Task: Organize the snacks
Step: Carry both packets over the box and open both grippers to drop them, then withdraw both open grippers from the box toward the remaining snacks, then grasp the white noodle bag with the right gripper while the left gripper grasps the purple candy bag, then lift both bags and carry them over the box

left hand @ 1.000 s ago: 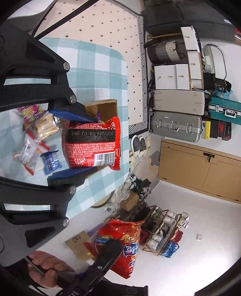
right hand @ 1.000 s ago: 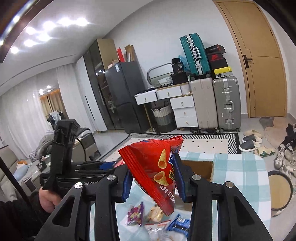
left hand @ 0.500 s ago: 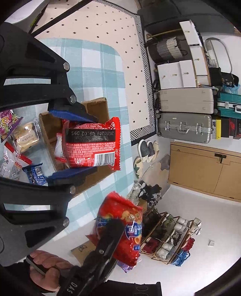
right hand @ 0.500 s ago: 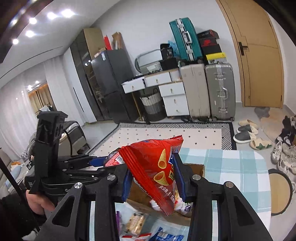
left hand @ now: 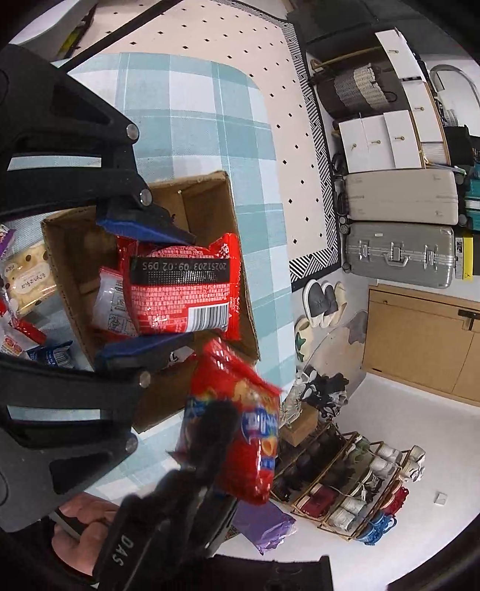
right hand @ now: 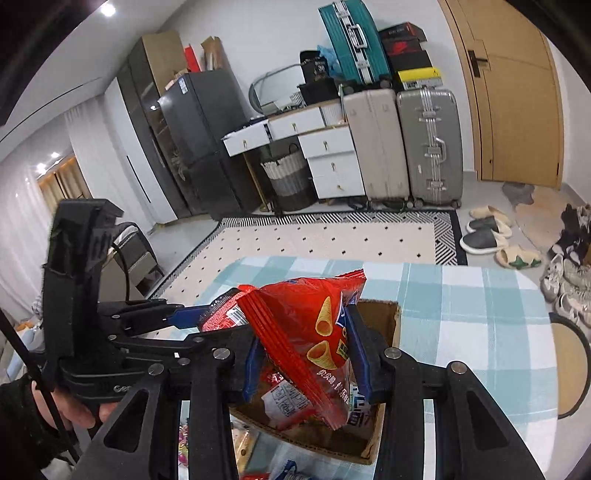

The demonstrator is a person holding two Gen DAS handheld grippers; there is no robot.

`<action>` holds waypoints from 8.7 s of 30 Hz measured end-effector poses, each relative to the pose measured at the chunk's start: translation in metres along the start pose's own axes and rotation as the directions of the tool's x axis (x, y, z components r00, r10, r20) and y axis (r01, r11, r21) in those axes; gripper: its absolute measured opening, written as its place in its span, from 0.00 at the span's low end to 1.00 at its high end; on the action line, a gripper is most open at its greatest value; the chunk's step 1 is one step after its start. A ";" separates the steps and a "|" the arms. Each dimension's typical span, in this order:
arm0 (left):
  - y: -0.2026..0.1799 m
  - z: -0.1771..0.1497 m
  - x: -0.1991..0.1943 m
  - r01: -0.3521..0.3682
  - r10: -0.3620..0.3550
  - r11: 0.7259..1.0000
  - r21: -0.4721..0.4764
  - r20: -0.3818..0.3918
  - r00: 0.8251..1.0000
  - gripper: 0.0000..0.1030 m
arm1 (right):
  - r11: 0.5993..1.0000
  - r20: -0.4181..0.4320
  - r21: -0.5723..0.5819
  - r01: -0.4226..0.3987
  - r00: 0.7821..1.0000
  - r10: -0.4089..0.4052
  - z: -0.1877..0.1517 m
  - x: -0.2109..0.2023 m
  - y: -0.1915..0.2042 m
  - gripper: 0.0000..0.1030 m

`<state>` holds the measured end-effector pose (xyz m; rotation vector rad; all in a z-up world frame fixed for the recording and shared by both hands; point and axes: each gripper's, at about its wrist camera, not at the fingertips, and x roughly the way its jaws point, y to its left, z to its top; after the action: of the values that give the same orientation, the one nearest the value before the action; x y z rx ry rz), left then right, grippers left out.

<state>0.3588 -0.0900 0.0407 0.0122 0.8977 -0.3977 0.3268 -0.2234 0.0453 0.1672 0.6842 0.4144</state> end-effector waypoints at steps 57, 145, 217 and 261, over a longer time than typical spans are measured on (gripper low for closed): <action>-0.020 -0.275 -0.201 -0.177 0.222 0.973 -0.149 0.383 0.897 0.99 | 0.993 0.199 -0.114 -0.001 0.980 0.023 -0.240 -0.158 0.101 0.98; 0.094 -0.237 -0.008 0.042 -0.053 0.876 -0.480 -0.011 0.999 0.97 | 0.993 0.131 -0.109 -0.040 0.990 0.054 -0.236 -0.058 0.085 0.43; -0.048 -0.200 -0.243 0.086 -0.079 0.996 -0.018 0.245 0.966 0.40 | 0.994 0.272 -0.068 -0.089 0.957 0.104 -0.187 -0.206 0.128 0.43; -0.002 0.018 -0.035 0.063 -0.062 0.998 -0.018 0.050 0.997 0.41 | 0.999 0.048 -0.036 0.000 0.999 0.002 0.045 -0.021 0.021 0.43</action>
<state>0.3523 -0.0836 0.0790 -0.0436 0.8547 -0.4456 0.3344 -0.2139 0.0983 0.1431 0.6287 0.4217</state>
